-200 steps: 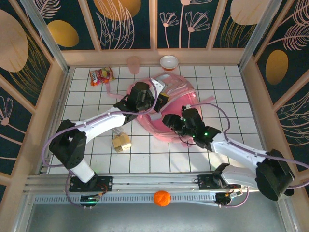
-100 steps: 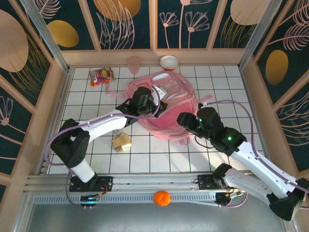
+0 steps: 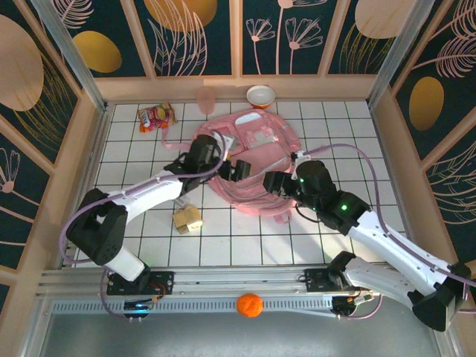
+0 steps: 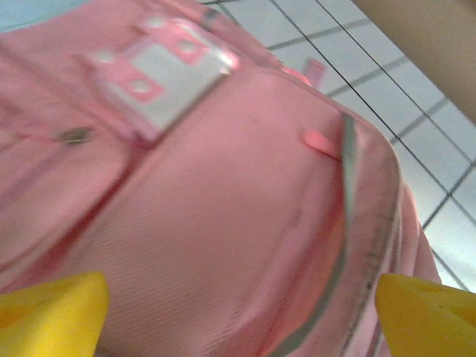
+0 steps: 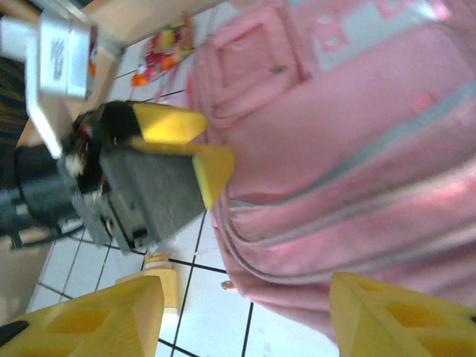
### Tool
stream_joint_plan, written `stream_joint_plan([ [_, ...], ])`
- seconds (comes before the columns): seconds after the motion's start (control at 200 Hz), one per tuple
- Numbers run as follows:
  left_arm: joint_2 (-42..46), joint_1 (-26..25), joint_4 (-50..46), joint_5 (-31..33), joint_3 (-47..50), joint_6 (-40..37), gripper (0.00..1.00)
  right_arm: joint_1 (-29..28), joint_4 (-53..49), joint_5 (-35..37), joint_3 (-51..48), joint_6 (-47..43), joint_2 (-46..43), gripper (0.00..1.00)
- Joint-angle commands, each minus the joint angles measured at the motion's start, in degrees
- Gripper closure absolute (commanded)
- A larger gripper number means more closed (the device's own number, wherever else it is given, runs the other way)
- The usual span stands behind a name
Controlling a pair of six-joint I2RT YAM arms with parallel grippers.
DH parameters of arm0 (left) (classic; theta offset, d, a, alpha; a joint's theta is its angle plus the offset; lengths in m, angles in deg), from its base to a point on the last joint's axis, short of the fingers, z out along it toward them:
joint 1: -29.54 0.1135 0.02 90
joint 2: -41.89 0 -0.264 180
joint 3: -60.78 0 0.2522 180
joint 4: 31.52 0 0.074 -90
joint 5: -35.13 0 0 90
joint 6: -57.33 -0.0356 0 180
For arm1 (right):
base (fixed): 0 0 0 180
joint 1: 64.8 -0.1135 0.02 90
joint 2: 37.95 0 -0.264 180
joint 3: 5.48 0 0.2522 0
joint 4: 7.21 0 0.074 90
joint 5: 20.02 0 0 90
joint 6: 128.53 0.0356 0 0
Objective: Pack books, pencil case, and school supplies into a backpack
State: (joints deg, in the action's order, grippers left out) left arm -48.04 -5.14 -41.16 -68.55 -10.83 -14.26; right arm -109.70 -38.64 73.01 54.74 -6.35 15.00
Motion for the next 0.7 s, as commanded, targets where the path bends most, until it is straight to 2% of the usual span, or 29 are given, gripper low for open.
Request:
stream_joint_plan([
  [0.0, 2.52, 5.06, -8.37, -1.17, -1.73, 10.04, 0.05, -2.73, 11.65, -4.96, -0.20, -18.87, 3.78, 0.36],
  [0.16, 7.08, 14.72, -8.61, -5.08, 4.09, 15.75, 0.03, -11.04, 15.53, -7.17, 2.66, -42.03, 13.98, 0.33],
  [0.245, 10.61, 19.03, -6.91, -6.44, 8.07, 17.37, 0.03, -13.21, 15.69, -12.50, 5.57, -51.32, 21.17, 0.32],
  [0.335, 13.92, 22.99, -6.62, -7.02, 11.19, 17.62, 0.02, -14.51, 15.72, -18.16, 9.12, -58.60, 28.89, 0.31],
  [0.47, 16.57, 28.11, -6.59, -8.67, 13.90, 17.24, 0.01, -16.99, 14.51, -22.00, 14.69, -69.44, 39.76, 0.30],
  [0.696, 16.42, 30.79, -4.93, -10.38, 14.47, 17.50, 0.01, -17.57, 11.91, -25.44, 25.98, -76.93, 53.82, 0.26],
])
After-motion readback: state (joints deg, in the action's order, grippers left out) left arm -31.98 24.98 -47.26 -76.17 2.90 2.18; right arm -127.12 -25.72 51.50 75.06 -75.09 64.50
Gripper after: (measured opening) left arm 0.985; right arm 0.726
